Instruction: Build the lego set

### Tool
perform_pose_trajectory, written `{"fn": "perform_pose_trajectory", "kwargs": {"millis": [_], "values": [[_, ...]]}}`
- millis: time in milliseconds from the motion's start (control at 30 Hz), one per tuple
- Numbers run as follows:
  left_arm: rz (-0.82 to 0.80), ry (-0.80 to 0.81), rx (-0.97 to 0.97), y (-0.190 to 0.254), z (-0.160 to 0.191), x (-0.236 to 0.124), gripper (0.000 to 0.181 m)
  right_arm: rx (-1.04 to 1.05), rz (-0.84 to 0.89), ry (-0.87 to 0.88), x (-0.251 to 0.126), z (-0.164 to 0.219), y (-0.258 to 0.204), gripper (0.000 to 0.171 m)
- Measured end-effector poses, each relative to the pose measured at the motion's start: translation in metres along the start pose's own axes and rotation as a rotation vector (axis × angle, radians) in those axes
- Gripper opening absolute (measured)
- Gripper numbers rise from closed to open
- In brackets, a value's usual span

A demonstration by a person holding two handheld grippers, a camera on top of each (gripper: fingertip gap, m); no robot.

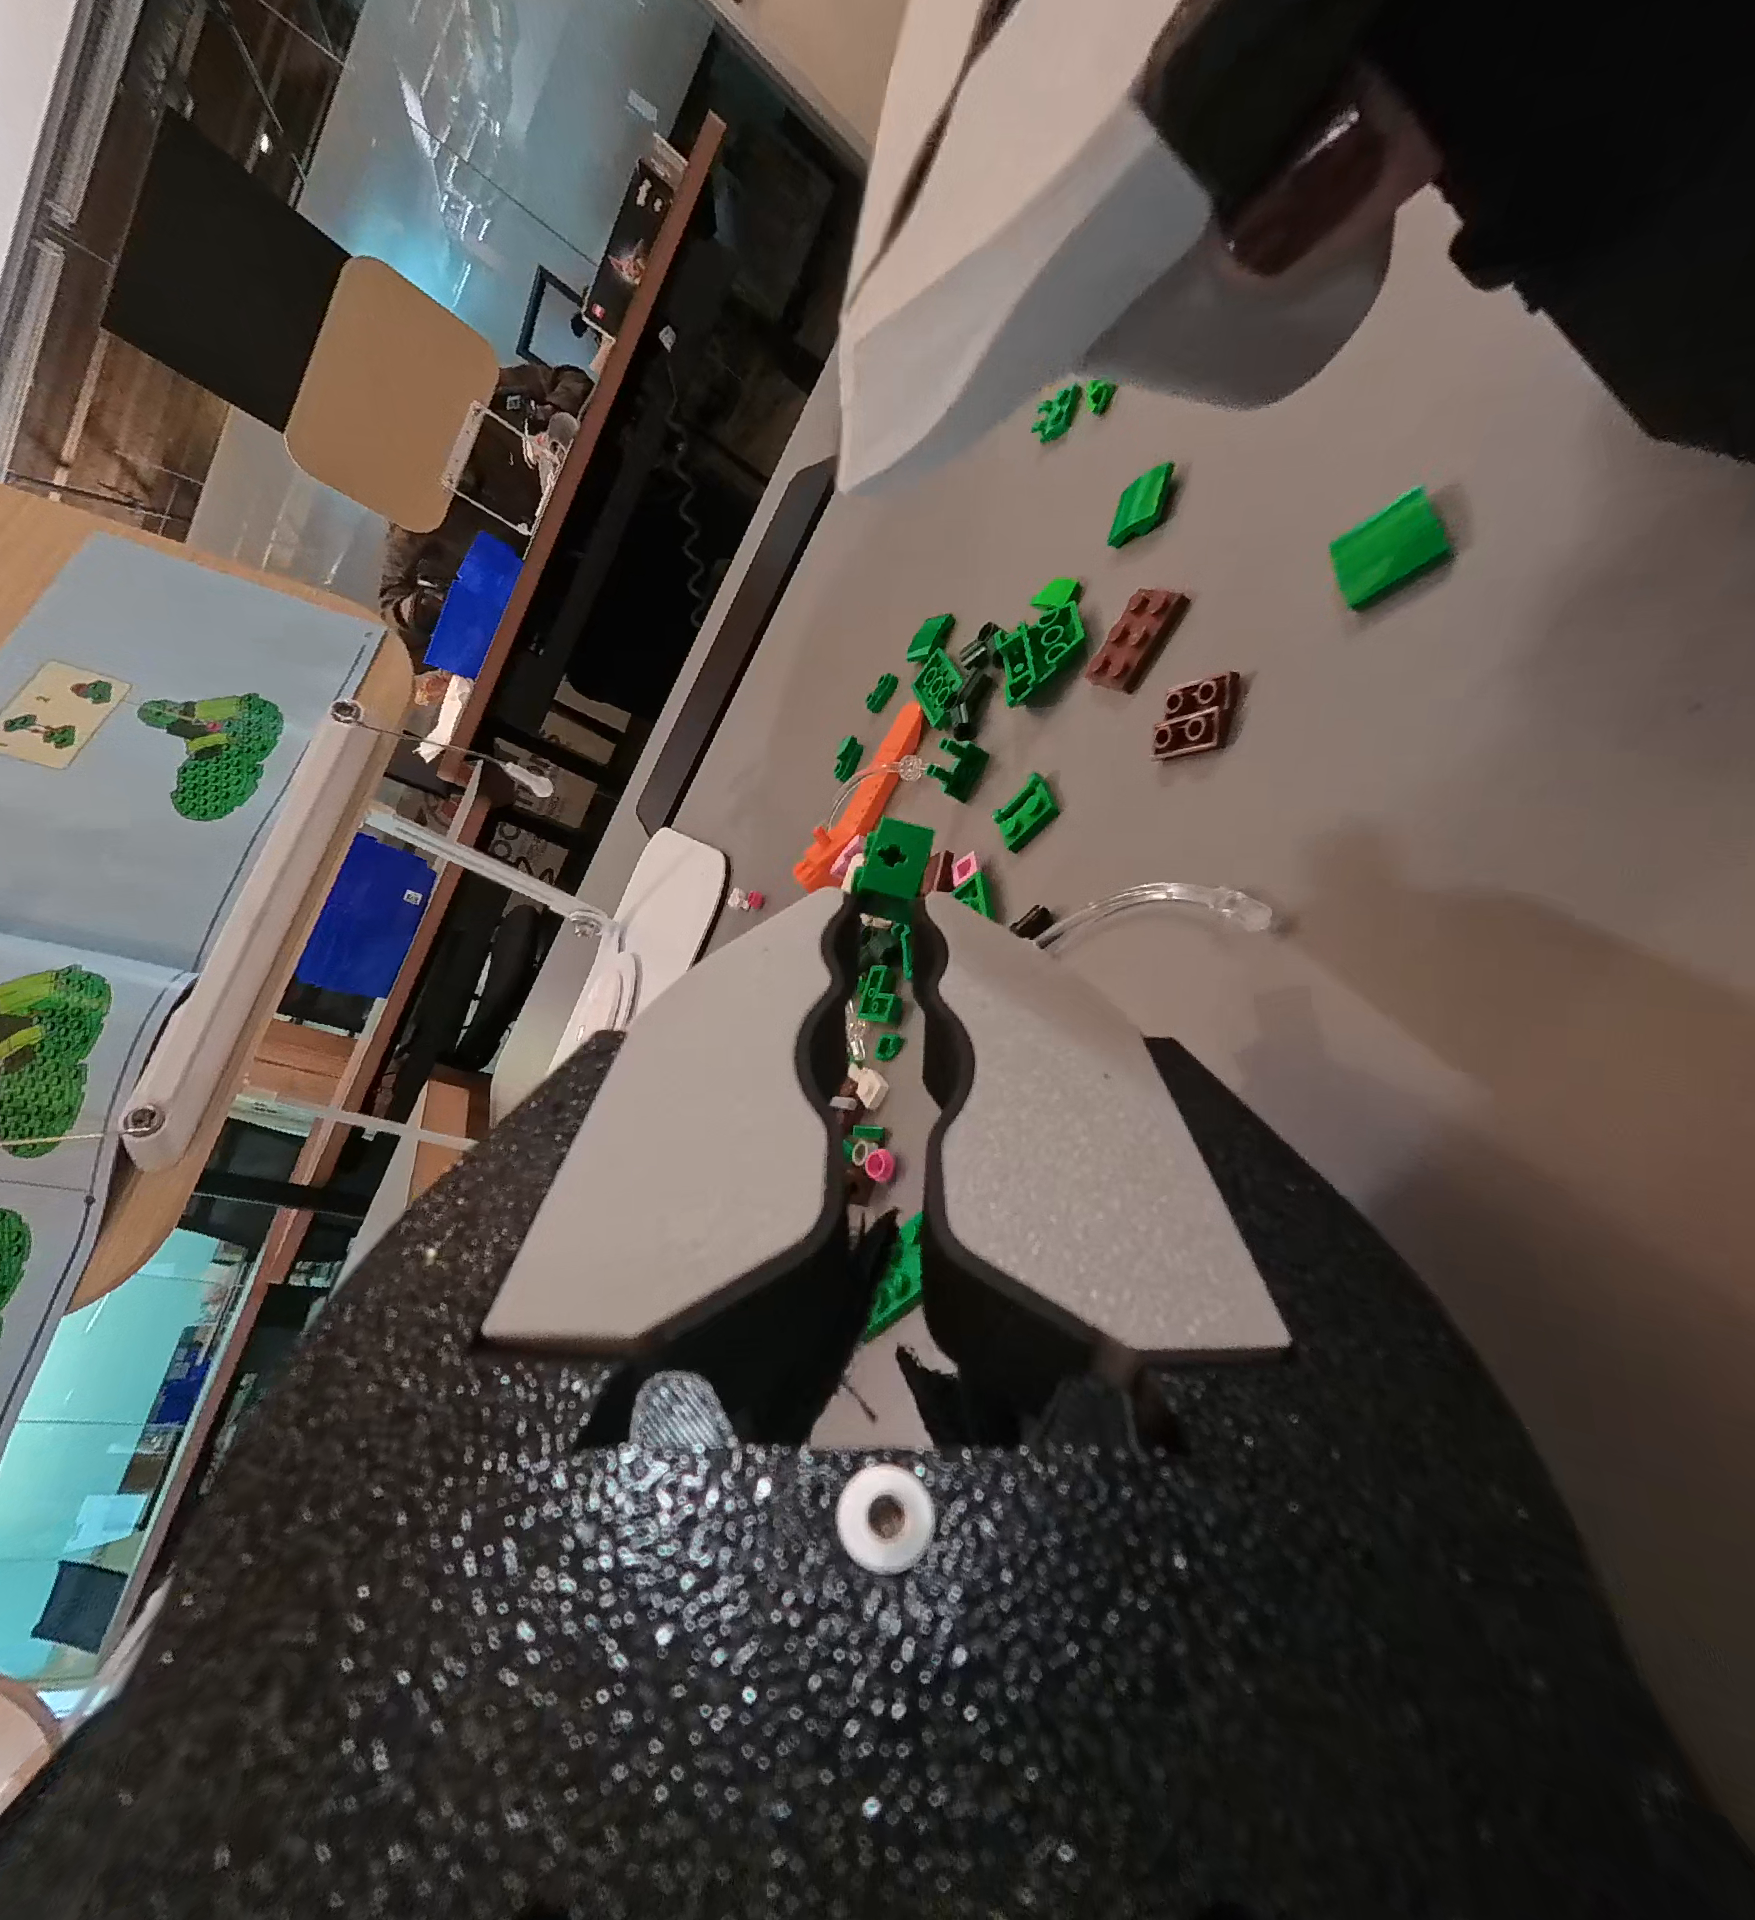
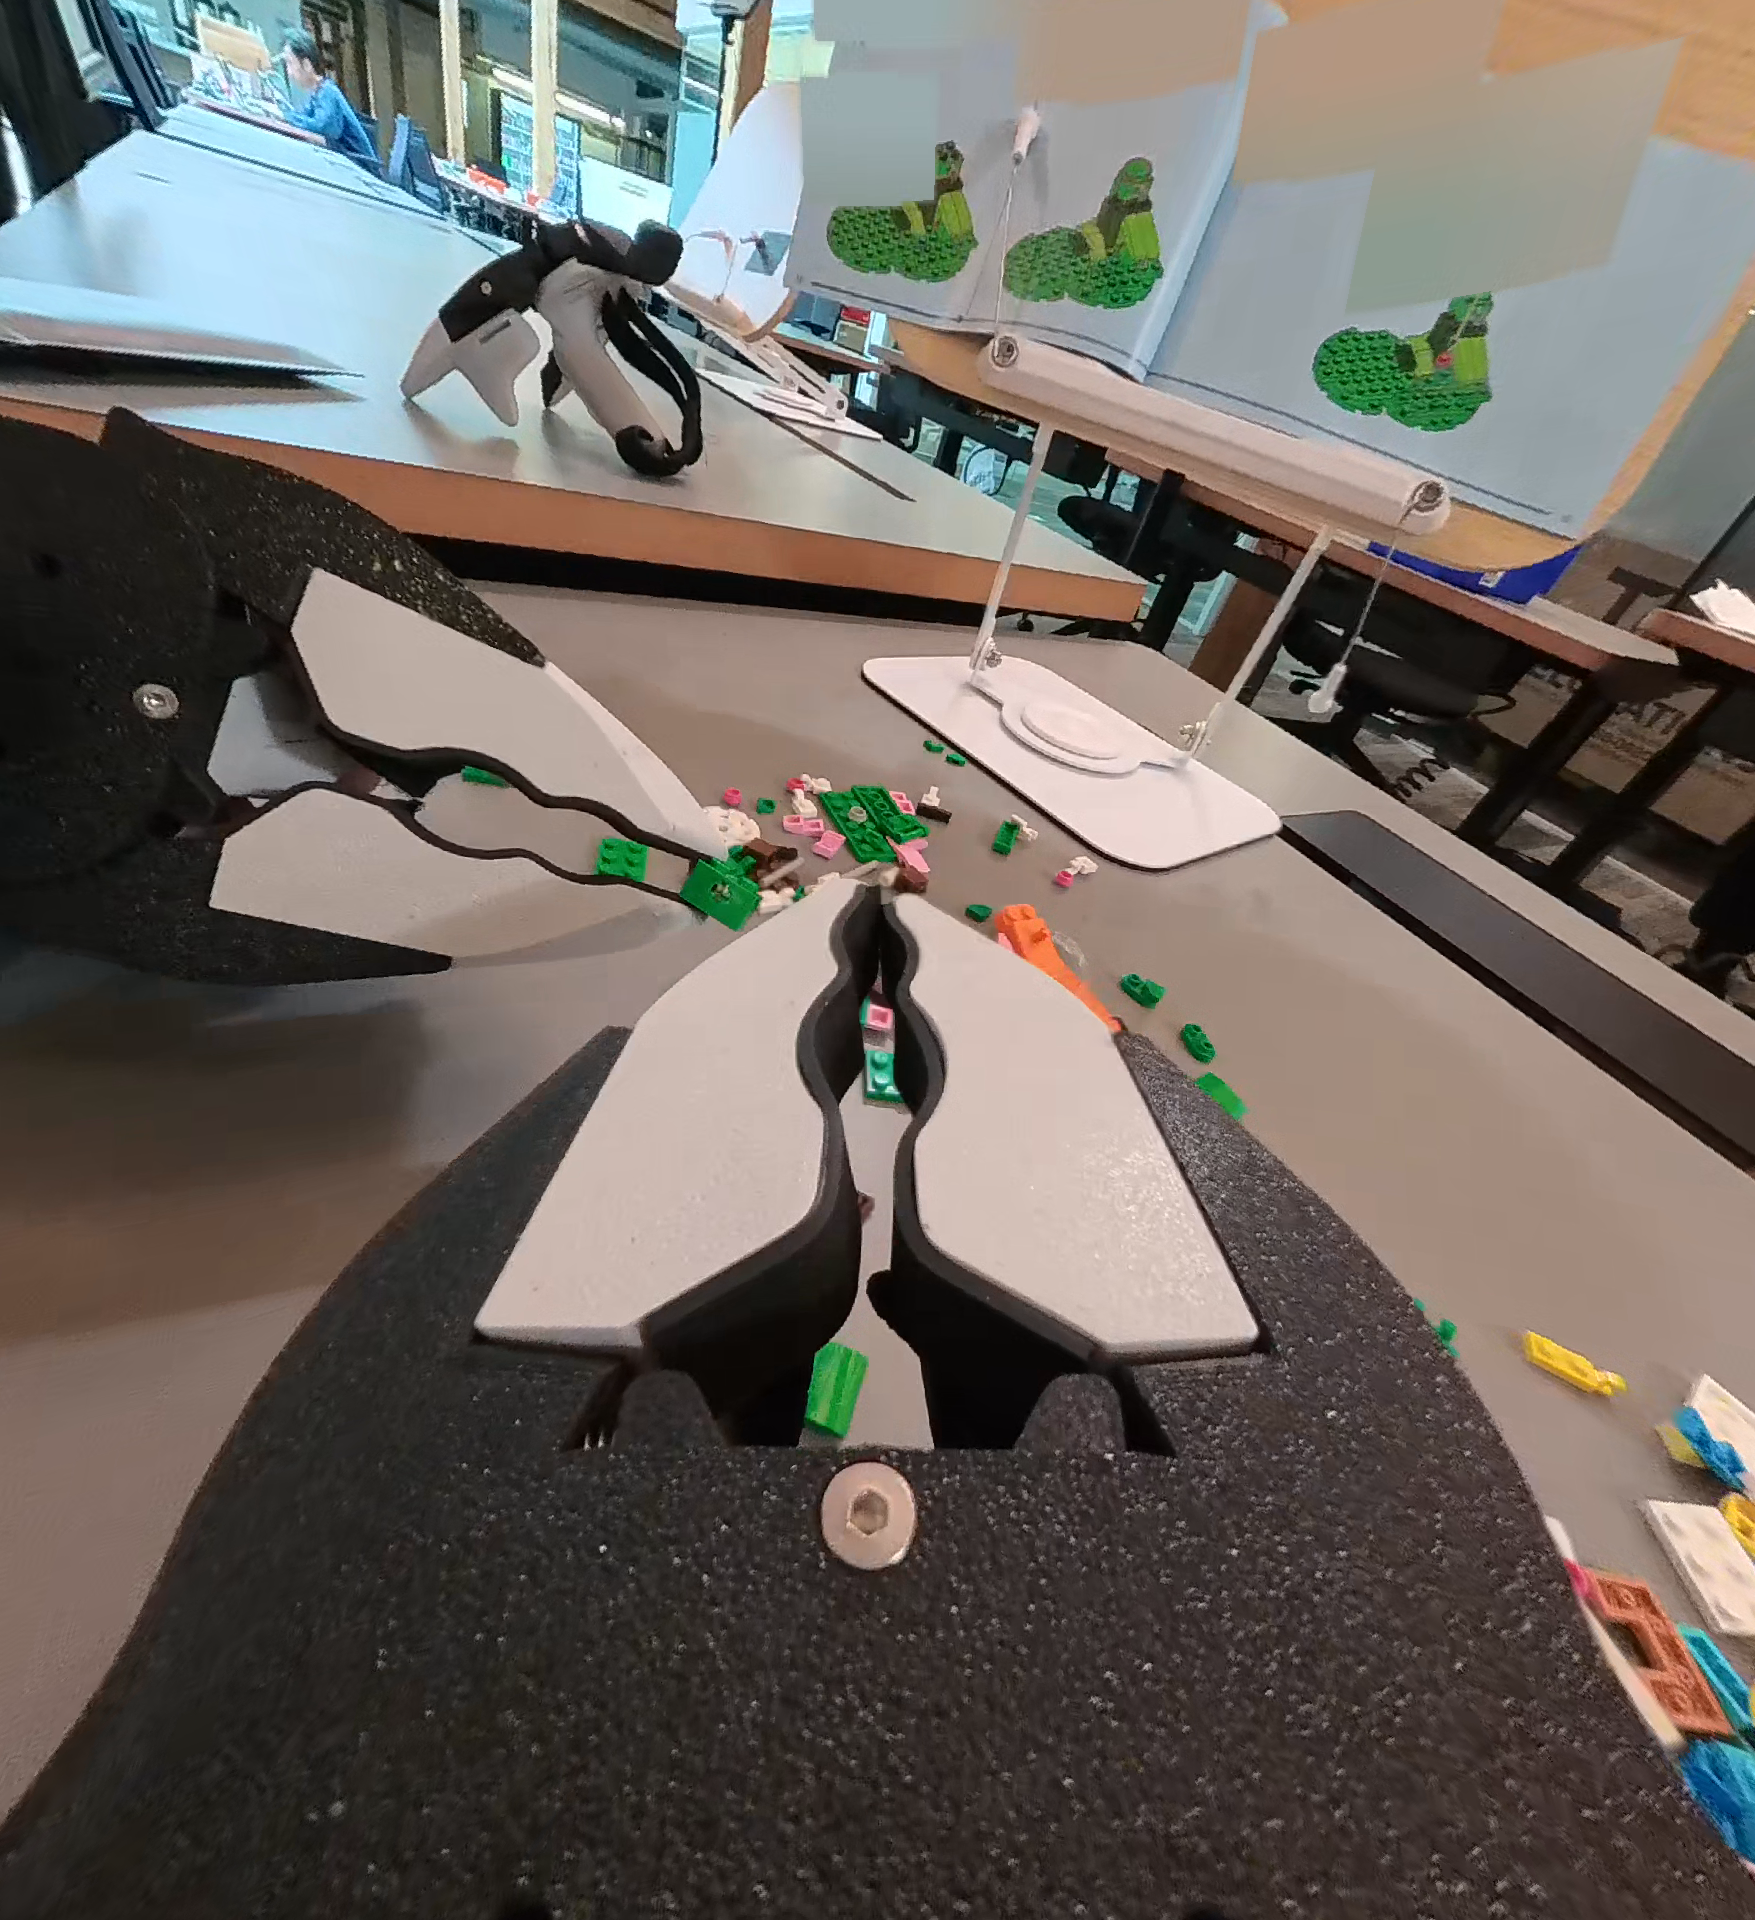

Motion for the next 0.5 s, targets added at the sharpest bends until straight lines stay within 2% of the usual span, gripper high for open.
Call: {"fn": "perform_pose_trajectory", "kwargs": {"millis": [233, 500], "values": [[-0.017, 0.023, -0.068, -0.005, 0.003, -0.006, 0.009, -0.012, -0.047, -0.003, 0.008, -0.002, -0.01, 0.0], [-0.013, 0.027, -0.034, 0.0, -0.002, -0.005, 0.008, -0.065, -0.072, -0.029, 0.01, 0.001, -0.017, 0.0]]}}
Point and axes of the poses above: each gripper's, where its closed fingertips meet, x out along the fingers, z out of its underside, y = z × x across the jaws, the point moved 7 cm from there along -x, back along the fingers
